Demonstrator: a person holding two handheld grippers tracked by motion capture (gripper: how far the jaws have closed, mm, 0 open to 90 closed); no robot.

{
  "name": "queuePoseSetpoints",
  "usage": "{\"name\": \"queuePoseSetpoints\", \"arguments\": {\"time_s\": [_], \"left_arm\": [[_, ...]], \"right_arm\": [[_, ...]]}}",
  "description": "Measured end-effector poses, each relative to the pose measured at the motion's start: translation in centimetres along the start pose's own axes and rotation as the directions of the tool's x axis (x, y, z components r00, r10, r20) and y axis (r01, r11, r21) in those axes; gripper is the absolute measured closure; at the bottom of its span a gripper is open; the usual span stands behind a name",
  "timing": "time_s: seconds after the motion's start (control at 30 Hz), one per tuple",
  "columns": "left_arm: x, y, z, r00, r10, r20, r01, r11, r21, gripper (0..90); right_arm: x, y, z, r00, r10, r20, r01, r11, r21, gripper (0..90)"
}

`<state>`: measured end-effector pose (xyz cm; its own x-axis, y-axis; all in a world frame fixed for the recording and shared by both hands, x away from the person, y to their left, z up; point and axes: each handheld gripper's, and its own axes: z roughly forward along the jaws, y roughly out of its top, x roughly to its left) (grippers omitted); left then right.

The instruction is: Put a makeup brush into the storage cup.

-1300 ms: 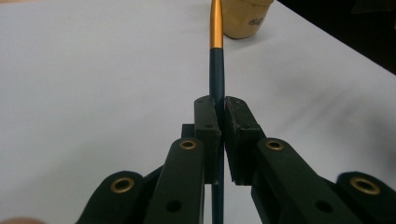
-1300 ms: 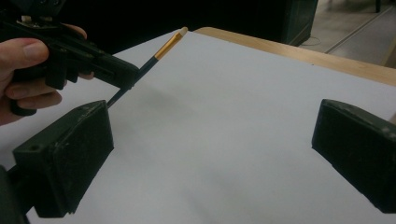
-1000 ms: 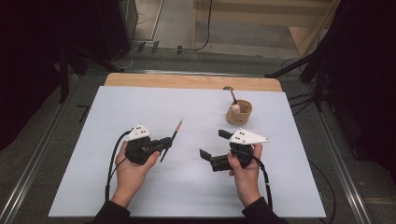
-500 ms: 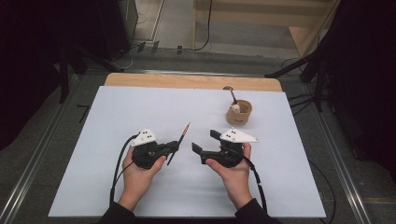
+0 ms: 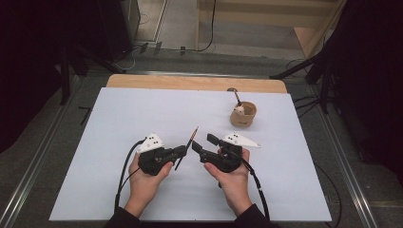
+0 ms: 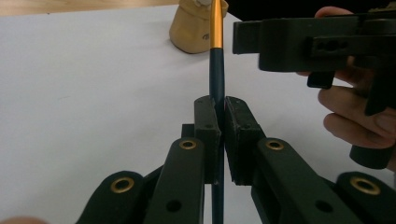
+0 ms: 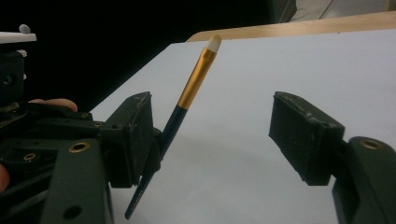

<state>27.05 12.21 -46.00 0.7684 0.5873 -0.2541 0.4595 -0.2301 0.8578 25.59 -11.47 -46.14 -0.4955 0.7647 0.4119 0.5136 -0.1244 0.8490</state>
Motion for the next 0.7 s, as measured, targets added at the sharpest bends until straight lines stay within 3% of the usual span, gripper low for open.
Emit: {"name": "queuePoseSetpoints", "arguments": {"time_s": [0.1, 0.37, 0.6, 0.7], "left_arm": [[-0.3, -0.1, 0.3, 1.0, 0.008, 0.005, -0.008, 1.0, -0.001, 85.2], [-1.0, -0.1, 0.5, 0.9995, 0.025, 0.02, -0.025, 0.9996, -0.011, 85.1], [-1.6, -0.4, 0.9, 0.9986, 0.039, 0.035, -0.039, 0.9992, -0.009, 85.1], [-1.8, -0.4, 1.0, 0.9982, 0.046, 0.039, -0.046, 0.9989, -0.008, 85.1]], "right_arm": [[0.1, -0.2, 0.0, 0.9997, 0.02, -0.012, -0.021, 1.0, -0.02, 40.1], [0.2, -0.7, 0.2, 0.9971, 0.066, -0.039, -0.067, 0.997, -0.033, 44.3], [-0.3, -0.9, 0.4, 0.9859, 0.133, -0.102, -0.137, 0.99, -0.039, 54.9], [-0.3, -0.9, 0.3, 0.9848, 0.134, -0.111, -0.139, 0.989, -0.041, 56.9]]}}
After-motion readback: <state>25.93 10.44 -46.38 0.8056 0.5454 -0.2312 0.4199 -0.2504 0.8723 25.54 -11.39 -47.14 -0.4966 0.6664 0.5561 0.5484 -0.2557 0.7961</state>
